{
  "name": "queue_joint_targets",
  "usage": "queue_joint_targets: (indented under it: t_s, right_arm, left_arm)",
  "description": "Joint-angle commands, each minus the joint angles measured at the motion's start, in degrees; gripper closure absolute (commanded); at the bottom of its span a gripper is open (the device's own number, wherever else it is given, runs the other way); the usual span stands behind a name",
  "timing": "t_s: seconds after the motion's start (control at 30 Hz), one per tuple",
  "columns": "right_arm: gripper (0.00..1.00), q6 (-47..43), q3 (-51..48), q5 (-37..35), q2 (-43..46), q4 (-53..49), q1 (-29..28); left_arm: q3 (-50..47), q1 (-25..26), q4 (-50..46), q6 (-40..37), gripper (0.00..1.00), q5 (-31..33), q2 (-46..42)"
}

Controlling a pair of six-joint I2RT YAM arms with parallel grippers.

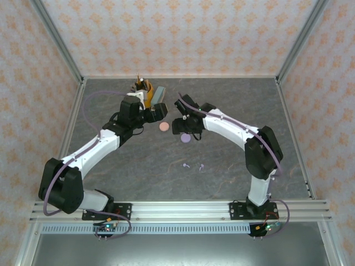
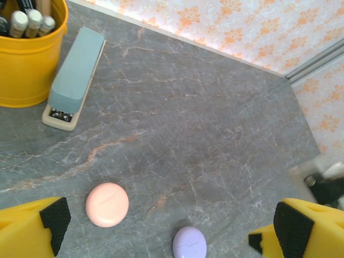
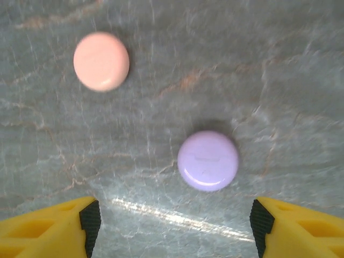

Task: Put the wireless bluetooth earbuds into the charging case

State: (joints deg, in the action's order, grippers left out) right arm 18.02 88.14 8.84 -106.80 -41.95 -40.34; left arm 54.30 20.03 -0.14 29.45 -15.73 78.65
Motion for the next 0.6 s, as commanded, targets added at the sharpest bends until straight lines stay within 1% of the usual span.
queue_joint_targets:
  t_s: [0.0,0.17,0.3,0.57]
  right_arm:
    - [0.25,-0.55,5.51,-6.09,-6.11,-8.36,0.43]
    - [0.25,7.87,8.19,-5.51,-10.96,-8.36,0.35]
    - [0.25,12.36,7.93,-5.58,-12.53,-7.41,0.08]
    - [0.25,11.78,7.06,-3.86,-14.31,-6.76,-0.27]
  left_arm:
    - [0.89,-0.48,-1.27,-1.55,0.0,1.49,-2.25]
    - [0.48,-0.69,-0.68,-1.11,0.0,1.19,-1.98]
    - [0.36,-0.68,0.14,-0.69,0.0,0.37,-1.14]
    - [-0.29,-0.69,2.06,0.06,0.0,-0.88,0.7]
